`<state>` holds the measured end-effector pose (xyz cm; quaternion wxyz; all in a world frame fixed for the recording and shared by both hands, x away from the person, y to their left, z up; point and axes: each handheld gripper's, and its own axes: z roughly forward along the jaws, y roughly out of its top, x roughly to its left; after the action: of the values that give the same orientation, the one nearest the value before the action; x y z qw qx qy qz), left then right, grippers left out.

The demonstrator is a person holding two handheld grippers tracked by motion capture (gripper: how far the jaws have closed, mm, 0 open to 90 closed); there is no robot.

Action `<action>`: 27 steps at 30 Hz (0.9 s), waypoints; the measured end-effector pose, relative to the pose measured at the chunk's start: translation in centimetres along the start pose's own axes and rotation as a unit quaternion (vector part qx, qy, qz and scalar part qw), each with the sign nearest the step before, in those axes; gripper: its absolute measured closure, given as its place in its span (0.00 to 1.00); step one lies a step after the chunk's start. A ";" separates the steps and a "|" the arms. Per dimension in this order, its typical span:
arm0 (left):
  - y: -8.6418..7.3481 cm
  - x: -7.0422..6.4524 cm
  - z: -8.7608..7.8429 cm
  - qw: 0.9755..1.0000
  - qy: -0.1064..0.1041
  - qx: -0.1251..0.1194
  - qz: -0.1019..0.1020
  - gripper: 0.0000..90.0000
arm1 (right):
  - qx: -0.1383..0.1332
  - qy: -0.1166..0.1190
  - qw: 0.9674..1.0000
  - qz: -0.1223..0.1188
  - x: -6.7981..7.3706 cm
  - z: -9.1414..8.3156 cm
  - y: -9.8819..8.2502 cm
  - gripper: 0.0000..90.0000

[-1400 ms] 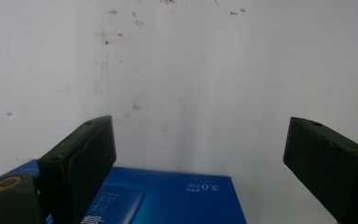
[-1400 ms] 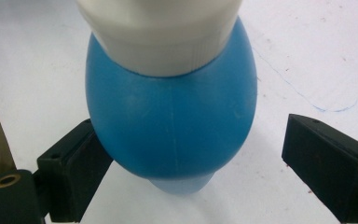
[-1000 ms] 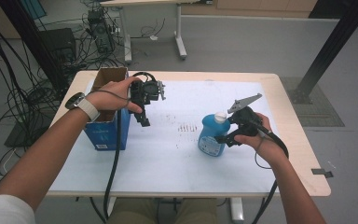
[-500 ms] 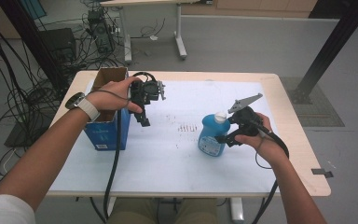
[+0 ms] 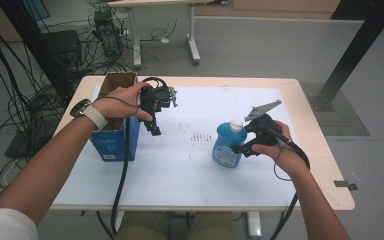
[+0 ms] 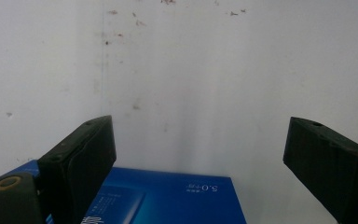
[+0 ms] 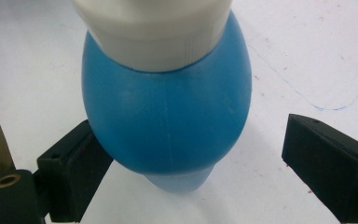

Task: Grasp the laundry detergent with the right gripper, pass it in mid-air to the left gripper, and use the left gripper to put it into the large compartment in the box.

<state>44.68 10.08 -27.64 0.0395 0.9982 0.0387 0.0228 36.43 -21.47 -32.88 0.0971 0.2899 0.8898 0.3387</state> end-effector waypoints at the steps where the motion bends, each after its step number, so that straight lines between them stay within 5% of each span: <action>1: 0.0 0.0 0.0 1.000 0.000 0.000 0.000 0.11 | 0.000 0.000 1.000 0.000 0.0 0.0 0.0 0.10; 27: -0.1 0.0 0.1 1.000 0.001 -0.001 -0.003 0.11 | -0.006 0.003 1.000 0.003 0.0 0.3 -0.2 0.10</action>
<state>44.73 10.16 -27.77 0.0403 0.9980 0.0414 0.0238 36.44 -21.46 -33.24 0.0947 0.2910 0.8873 0.3452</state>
